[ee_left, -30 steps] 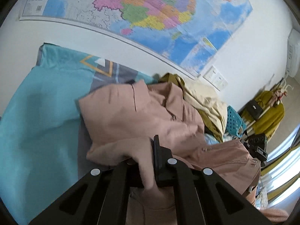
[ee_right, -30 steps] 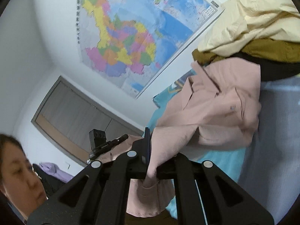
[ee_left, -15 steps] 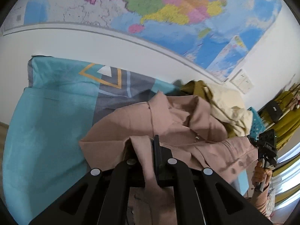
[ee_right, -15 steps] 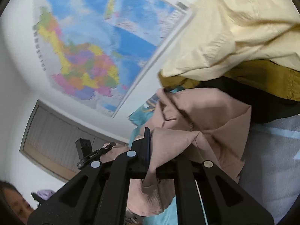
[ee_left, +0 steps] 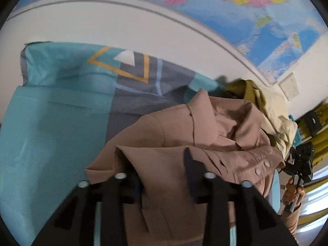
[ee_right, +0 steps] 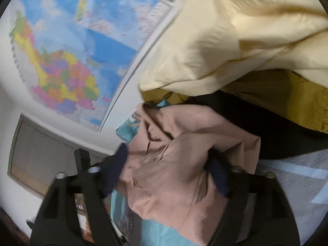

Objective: Fold large clothes
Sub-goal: 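Fold the jacket hem up toward the collar with both grippers and release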

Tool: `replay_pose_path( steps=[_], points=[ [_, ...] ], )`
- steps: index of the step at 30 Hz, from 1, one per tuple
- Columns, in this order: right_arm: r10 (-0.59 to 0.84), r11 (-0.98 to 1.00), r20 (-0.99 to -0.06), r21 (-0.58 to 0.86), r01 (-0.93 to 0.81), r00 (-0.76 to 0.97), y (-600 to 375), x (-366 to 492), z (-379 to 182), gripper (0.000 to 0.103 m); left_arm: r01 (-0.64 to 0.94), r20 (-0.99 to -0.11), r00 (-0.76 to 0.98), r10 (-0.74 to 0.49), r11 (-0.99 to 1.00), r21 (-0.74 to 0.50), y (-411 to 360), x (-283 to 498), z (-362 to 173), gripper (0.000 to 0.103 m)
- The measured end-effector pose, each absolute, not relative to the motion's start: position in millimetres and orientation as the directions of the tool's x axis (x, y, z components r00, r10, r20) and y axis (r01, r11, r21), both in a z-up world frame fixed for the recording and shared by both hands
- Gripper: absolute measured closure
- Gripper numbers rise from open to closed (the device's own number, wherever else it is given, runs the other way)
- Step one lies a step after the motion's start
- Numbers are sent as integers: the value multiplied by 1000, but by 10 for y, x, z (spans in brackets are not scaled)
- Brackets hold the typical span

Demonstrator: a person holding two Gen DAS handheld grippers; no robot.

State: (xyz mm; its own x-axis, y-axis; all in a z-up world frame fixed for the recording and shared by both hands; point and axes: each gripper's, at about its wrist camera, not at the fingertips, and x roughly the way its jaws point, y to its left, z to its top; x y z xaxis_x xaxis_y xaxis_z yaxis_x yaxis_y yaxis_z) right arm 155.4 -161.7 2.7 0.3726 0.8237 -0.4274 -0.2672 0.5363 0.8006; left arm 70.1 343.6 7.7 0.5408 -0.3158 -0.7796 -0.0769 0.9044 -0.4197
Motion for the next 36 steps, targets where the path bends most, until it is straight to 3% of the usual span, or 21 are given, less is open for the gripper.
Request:
replay_pose_path(
  steps=[4,8,10,11,12,13,14,15,18,22,23,25,27,29,31,32,34,36],
  points=[
    [831,543,-421,757,-364,364,-1635,1172,121,13,33,-697,632,-338,911,-412,3419,287,230,31],
    [817,577,-498,705,-412,292,-1429,1036,-37,14,136,-709,626,-324,941,-310,3191,111,233,25],
    [797,603,-538,690,-400,275,-1315,1112,-160,23,169,-743,603,-290,957,-236,3024,144,152,25],
    [805,593,-534,701,-396,259,-1275,1167,-201,40,168,-754,593,-282,959,-227,2982,186,115,25],
    [805,593,-537,705,-389,254,-1239,1233,-233,59,160,-765,583,-274,962,-223,2949,240,64,29],
    [808,589,-531,711,-385,256,-1219,1289,-238,67,147,-781,569,-258,966,-212,2913,317,9,46],
    [818,575,-518,720,-389,250,-1207,1320,-218,91,134,-789,565,-242,970,-202,2903,359,-16,58],
    [839,543,-485,741,-395,244,-1207,1355,-167,102,124,-793,557,-245,969,-213,2912,410,-19,74],
    [858,512,-421,751,-417,296,-1254,1431,88,102,90,-766,553,-327,938,-336,3064,541,79,89],
    [846,528,-400,724,-444,353,-1245,1664,380,102,40,-743,579,-335,922,-385,3197,796,246,88],
    [834,548,-420,704,-451,358,-1215,1720,412,102,21,-750,574,-330,921,-389,3199,866,234,88],
    [796,604,-473,652,-459,376,-1170,1735,448,91,-22,-780,558,-285,934,-357,3207,1004,182,85],
    [786,619,-481,596,-512,389,-1132,1610,502,54,-68,-806,542,-238,943,-325,3224,1071,110,70],
    [743,663,-520,479,-575,423,-1064,1361,564,40,-44,-803,544,-245,947,-319,3202,1049,86,55],
    [689,702,-561,357,-616,459,-1005,1158,575,33,-2,-793,552,-259,950,-311,3152,983,96,40],
    [635,731,-598,263,-629,488,-954,1044,548,24,5,-793,557,-248,955,-295,3133,954,109,35],
    [543,779,-644,147,-610,538,-916,958,447,14,27,-807,552,-210,972,-235,3044,939,97,34],
    [481,801,-687,93,-592,544,-884,950,291,14,24,-826,533,-185,979,-204,2996,982,37,35]
  ],
)
